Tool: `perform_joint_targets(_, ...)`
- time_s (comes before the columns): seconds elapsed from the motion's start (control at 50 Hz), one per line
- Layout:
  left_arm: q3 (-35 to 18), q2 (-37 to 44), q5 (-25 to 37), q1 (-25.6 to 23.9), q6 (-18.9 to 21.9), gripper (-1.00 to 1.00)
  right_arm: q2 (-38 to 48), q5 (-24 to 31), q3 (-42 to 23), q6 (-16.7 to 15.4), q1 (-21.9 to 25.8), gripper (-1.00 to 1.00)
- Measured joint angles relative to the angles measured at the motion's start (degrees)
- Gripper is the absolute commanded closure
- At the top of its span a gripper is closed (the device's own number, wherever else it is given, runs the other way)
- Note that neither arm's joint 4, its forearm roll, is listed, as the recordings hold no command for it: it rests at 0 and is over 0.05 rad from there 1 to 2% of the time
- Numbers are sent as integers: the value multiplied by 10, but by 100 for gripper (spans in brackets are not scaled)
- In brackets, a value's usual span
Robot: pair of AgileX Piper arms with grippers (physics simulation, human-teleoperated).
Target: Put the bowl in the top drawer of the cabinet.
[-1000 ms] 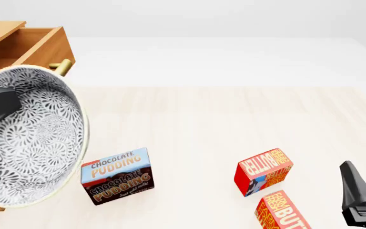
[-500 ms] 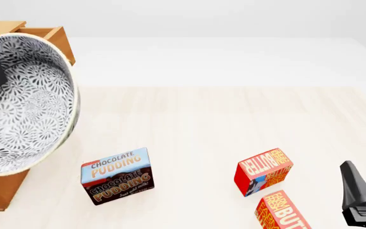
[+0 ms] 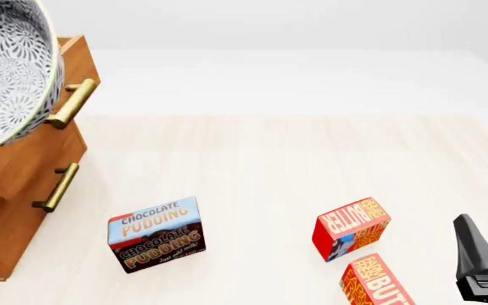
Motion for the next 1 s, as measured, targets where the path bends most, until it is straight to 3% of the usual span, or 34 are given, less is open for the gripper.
perform_joint_targets(0.48, -78, 14, 22, 93, -18, 100, 0, 0, 0, -3, 0, -100)
perform_joint_targets(1.0, -126, 33, 30, 184, -74, 100, 0, -1, 0, -5, 0, -100)
